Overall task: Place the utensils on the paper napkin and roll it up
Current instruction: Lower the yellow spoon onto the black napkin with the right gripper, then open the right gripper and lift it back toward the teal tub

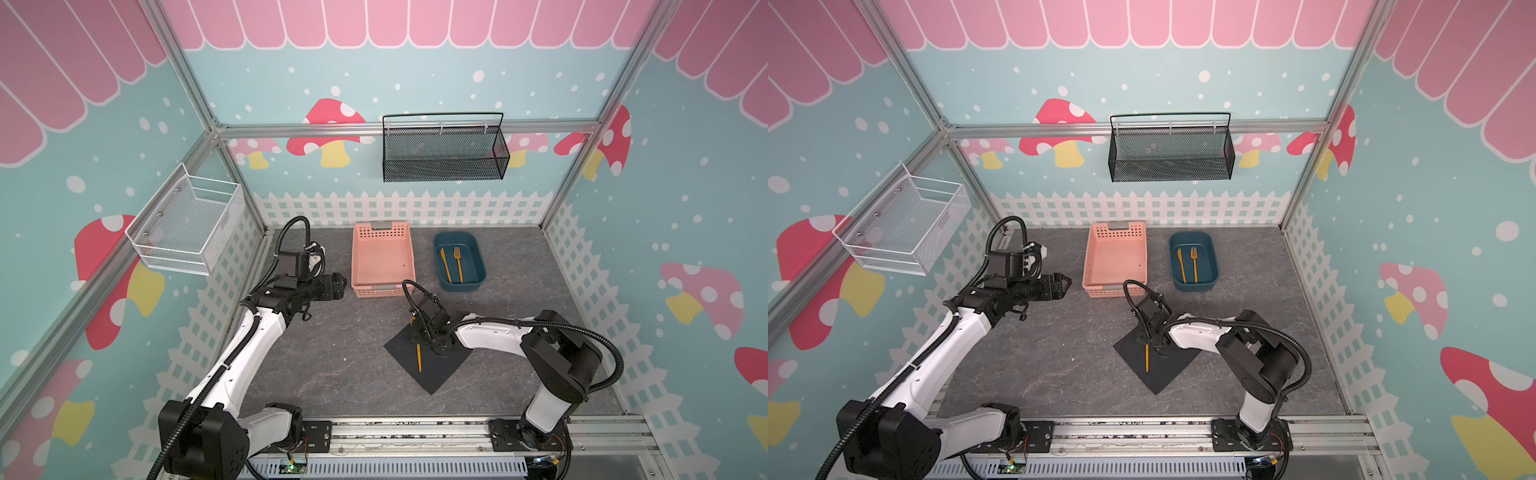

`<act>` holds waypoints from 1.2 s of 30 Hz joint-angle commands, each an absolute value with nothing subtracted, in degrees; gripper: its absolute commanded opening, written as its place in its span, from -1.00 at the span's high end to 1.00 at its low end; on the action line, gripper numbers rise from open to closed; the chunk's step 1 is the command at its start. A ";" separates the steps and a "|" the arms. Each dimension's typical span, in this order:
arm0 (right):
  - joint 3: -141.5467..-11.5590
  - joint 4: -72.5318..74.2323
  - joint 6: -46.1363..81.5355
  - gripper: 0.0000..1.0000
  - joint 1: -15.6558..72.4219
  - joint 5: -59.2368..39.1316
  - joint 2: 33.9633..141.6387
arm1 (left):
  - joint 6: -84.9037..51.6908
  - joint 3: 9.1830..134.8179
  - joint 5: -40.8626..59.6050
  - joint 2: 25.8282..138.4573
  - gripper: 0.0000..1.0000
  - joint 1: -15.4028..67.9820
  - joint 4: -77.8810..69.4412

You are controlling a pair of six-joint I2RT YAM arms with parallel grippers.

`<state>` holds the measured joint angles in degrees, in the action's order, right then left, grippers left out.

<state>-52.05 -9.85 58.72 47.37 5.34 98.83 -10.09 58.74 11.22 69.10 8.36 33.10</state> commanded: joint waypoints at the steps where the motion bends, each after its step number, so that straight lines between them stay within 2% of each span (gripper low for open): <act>1: -52.62 -10.42 58.89 0.89 47.67 6.03 100.20 | -9.84 58.14 11.65 68.49 -0.65 7.96 32.51; 10: -52.82 -11.14 59.03 0.70 47.72 6.37 99.16 | -9.84 58.14 11.60 68.47 -0.66 7.93 32.35; 16: -53.34 -11.84 59.21 0.47 47.72 6.89 97.96 | -9.84 58.18 11.71 68.55 -0.65 7.86 32.43; 36: -58.77 -17.45 56.13 0.40 46.96 9.97 91.79 | -9.84 58.12 11.26 68.82 -0.65 7.89 32.42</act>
<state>-56.88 -15.05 57.19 47.24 8.21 93.71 -10.09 58.74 11.20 69.10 8.32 33.10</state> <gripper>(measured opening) 0.297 0.827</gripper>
